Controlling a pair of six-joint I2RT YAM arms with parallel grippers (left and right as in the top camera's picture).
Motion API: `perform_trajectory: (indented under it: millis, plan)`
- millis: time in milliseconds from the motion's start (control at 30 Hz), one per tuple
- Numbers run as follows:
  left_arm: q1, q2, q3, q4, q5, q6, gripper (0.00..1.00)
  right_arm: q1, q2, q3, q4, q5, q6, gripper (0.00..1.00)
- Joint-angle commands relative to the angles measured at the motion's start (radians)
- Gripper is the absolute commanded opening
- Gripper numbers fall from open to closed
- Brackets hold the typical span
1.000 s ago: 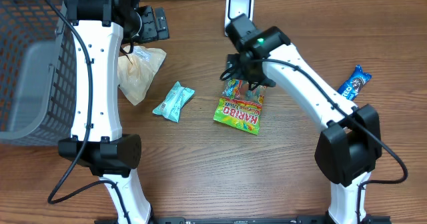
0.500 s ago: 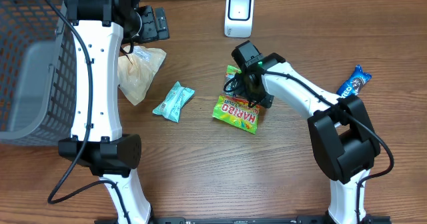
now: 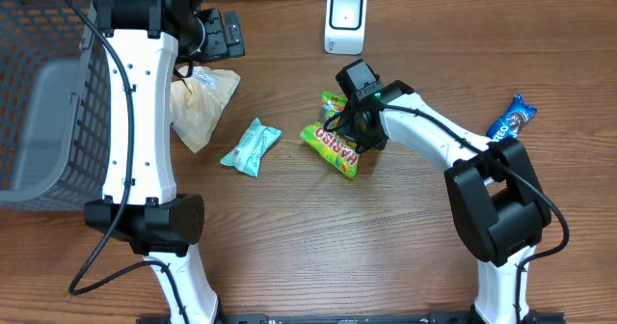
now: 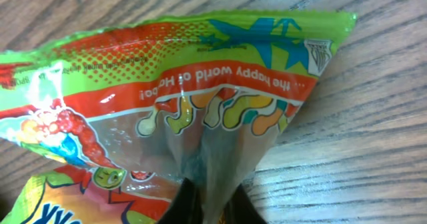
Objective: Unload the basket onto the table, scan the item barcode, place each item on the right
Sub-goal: 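Lift the Haribo bag with the right gripper up to the scanner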
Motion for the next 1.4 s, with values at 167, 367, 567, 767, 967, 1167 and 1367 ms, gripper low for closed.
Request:
perform_trajectory:
  millis: [167,367,567,767,967,1167,1367]
  plan:
    - [-0.001,-0.015,-0.006,0.001,0.002,0.005,1.00,-0.002,0.000,0.113,-0.048,0.037,-0.256,0.04]
    - [-0.001,-0.015,-0.006,0.001,0.002,0.005,1.00,-0.001,-0.007,0.320,-0.158,0.141,-0.454,0.04]
    - [-0.001,-0.015,-0.006,0.001,0.002,0.005,1.00,-0.009,-0.007,0.472,-0.148,0.157,-0.559,0.04]
    - [-0.001,-0.015,-0.006,0.001,0.002,0.005,1.00,-0.049,-0.005,0.478,0.032,0.148,-0.522,0.04]
    - [-0.001,-0.015,-0.006,0.001,0.002,0.005,1.00,-0.089,0.001,0.478,0.221,0.111,-0.483,0.04]
    - [-0.001,-0.015,-0.006,0.001,0.002,0.005,1.00,-0.102,0.057,0.478,0.316,0.110,-0.482,0.04]
    - [-0.001,-0.015,-0.006,0.001,0.002,0.005,1.00,-0.102,0.153,0.478,0.337,0.109,-0.481,0.04]
